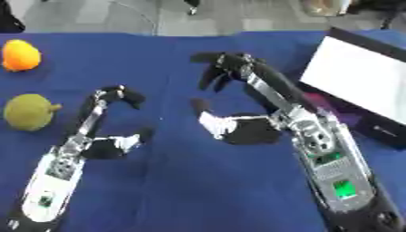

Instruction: Pick up the objects with one hand, pass them to the other hand, and then place them into the box on the other side of the table.

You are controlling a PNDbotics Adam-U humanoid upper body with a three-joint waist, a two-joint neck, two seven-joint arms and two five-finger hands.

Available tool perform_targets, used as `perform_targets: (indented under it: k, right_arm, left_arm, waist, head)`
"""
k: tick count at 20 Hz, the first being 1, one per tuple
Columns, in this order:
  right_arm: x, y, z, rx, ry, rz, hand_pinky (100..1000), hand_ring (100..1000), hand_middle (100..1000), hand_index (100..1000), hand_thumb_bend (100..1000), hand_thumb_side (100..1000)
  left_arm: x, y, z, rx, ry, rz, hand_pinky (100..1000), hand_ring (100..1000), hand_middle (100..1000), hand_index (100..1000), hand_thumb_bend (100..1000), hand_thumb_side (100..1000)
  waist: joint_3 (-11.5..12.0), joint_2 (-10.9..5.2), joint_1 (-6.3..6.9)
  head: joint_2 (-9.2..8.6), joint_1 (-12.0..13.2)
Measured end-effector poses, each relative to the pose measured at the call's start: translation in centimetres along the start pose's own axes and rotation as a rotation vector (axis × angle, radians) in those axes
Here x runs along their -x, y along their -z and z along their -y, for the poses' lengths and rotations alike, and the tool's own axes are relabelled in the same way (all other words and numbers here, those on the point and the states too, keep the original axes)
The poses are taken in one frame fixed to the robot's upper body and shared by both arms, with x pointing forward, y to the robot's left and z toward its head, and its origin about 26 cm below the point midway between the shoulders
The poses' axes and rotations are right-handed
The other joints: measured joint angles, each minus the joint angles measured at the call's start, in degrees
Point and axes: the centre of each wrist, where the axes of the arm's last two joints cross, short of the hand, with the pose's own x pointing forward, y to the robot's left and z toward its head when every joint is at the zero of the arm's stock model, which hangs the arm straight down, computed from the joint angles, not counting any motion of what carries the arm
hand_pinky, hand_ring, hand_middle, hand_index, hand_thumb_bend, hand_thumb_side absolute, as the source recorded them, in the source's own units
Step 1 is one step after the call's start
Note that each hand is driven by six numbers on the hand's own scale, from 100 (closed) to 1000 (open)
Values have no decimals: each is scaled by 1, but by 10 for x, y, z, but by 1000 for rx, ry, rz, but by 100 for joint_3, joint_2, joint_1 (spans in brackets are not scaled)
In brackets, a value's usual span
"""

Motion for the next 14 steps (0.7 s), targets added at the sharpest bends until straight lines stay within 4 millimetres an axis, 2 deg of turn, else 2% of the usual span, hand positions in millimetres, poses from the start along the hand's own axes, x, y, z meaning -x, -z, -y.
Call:
perform_targets:
  k: [3, 6, 7, 8, 11, 14]
  right_arm:
    - [0, 0, 0, -1, -2, 0, 619, 701, 567, 887, 129, 383]
    - [1, -1, 1, -4, -7, -3, 619, 701, 567, 887, 129, 383]
    - [1, -1, 1, -6, -8, -6, 619, 701, 567, 887, 125, 385]
    - [2, -2, 1, -8, -10, -11, 619, 701, 567, 887, 128, 383]
    - [4, -4, 1, -13, -14, -21, 618, 701, 566, 887, 128, 382]
    - [7, -5, 1, -20, -20, -33, 618, 701, 567, 887, 125, 383]
  left_arm:
    - [9, -6, -24, -32, 94, -45, 801, 587, 604, 751, 534, 586]
    - [17, -13, -64, -44, 243, -81, 796, 599, 616, 775, 562, 589]
    - [19, -15, -80, -40, 303, -91, 793, 611, 625, 795, 487, 629]
    - [19, -18, -97, -26, 372, -100, 792, 616, 632, 804, 597, 600]
    - [17, -27, -144, 75, 576, -135, 789, 652, 672, 850, 660, 608]
    - [14, -37, -181, 256, 737, -205, 787, 678, 696, 871, 697, 562]
  waist:
    - [0, 0, 17]
    - [18, -37, 133]
    - [24, -45, 171]
    - [28, -47, 192]
    - [31, -59, 266]
    - [46, -99, 373]
  head:
    - [0, 57]
    - [0, 35]
    - [0, 10]
    - [0, -16]
    - [0, -101]
    - [0, -186]
